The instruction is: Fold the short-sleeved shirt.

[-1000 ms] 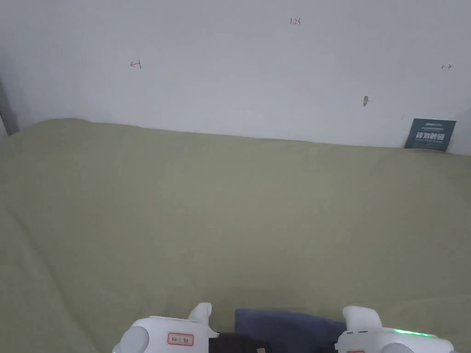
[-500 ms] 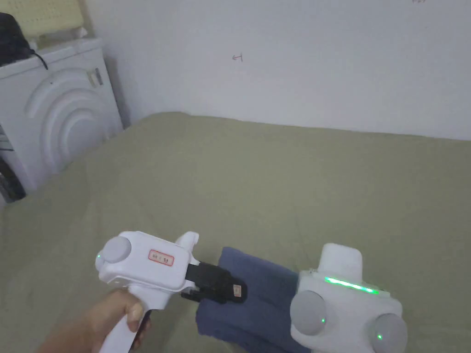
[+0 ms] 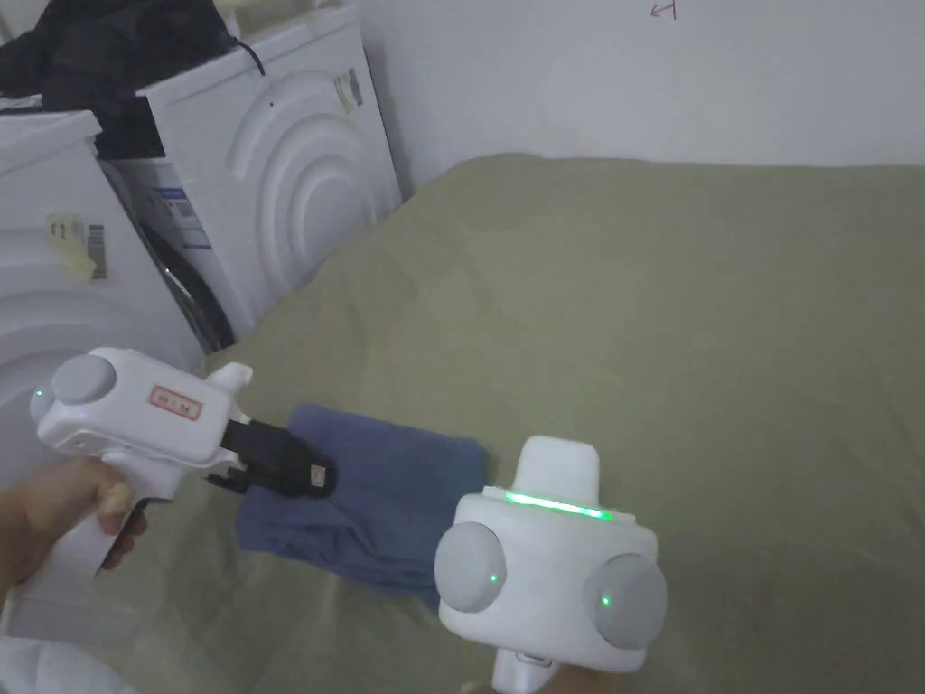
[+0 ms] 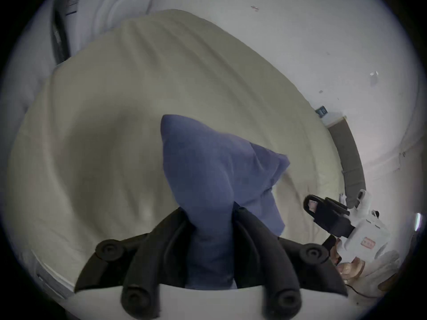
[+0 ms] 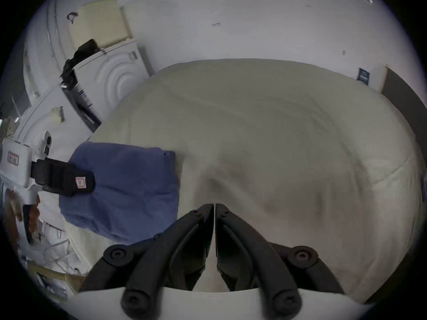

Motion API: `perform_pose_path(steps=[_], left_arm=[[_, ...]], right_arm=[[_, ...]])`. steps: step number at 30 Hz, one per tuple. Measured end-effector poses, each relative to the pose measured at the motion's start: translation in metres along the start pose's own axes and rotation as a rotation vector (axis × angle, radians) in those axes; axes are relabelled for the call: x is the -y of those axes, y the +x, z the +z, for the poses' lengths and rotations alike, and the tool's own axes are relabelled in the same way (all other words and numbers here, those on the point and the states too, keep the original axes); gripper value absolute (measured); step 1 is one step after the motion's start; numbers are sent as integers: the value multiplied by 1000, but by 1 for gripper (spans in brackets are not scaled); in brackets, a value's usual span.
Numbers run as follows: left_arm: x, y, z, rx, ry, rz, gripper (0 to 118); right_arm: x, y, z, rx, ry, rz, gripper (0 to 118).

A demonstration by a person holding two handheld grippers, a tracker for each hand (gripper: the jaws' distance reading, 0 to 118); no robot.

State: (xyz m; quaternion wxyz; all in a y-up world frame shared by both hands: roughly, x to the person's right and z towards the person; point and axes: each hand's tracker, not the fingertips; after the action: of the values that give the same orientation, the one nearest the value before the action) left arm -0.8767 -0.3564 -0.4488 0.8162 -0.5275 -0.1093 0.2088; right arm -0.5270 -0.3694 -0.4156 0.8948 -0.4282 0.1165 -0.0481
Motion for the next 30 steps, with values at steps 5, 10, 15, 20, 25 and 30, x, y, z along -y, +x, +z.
perform_pose_path(steps=[5,10,15,20,25,30], left_arm=[[2,18,13,-196,-22,-10,115],[22,108,51,-354,181,-32,35],[62,205,56,-535,402,-62,1],[107,302,13,-459,552,-183,0],[161,418,-45,-384,600,-266,0],[216,511,-78,-341,668,-282,0]], right_arm=[[3,8,11,-55,-8,46,9],[1,45,41,-35,38,36,9],[10,113,85,-37,94,52,9],[20,208,123,-15,142,52,9],[24,320,175,80,235,-9,9],[36,422,228,193,295,14,9]])
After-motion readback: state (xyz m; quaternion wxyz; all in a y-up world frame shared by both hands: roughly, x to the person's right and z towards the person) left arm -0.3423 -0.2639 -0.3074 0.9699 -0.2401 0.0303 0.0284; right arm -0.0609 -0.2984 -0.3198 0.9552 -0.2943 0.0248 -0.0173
